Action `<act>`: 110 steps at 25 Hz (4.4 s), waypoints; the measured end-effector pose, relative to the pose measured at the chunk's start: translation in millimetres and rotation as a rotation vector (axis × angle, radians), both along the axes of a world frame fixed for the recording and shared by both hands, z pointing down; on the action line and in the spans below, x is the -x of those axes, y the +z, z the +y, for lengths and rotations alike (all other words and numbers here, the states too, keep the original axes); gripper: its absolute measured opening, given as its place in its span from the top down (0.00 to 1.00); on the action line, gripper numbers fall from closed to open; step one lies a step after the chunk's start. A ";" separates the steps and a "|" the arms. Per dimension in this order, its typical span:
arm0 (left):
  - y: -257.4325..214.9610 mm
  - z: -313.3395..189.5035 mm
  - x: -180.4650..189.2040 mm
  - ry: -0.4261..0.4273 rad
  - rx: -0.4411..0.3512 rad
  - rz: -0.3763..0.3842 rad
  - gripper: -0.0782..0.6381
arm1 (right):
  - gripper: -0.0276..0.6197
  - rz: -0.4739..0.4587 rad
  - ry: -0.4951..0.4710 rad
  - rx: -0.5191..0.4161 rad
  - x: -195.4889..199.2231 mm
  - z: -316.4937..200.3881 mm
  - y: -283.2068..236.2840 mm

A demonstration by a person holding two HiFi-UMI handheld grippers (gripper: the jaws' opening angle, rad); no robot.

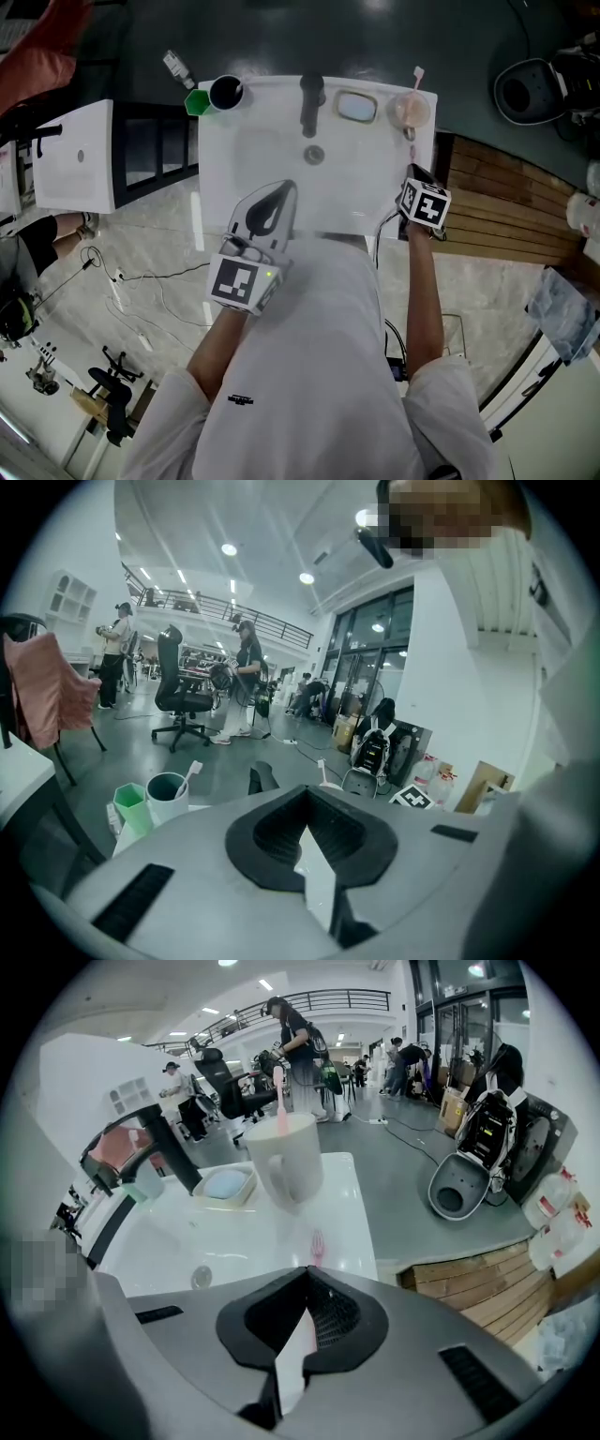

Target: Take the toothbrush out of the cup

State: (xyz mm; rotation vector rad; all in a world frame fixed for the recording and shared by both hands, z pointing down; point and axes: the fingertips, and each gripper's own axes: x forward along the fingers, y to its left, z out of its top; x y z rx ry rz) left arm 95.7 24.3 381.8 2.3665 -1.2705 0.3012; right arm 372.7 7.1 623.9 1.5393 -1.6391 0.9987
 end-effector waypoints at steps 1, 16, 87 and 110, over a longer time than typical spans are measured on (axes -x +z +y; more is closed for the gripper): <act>-0.3 -0.3 -0.6 0.000 0.001 0.000 0.89 | 0.96 -0.001 -0.001 -0.008 0.2 -0.1 -3.3; -12.4 -6.9 -8.6 0.007 -0.037 0.009 0.89 | 0.96 0.004 -0.111 -0.389 34.2 -43.4 -127.2; -29.0 3.6 69.5 -0.183 -0.076 -0.002 0.89 | 0.94 -0.065 -0.249 -0.755 111.8 -93.0 -289.4; -19.3 42.6 181.0 -0.473 -0.050 0.007 0.89 | 0.94 -0.561 -0.587 -0.525 347.0 -45.9 -239.2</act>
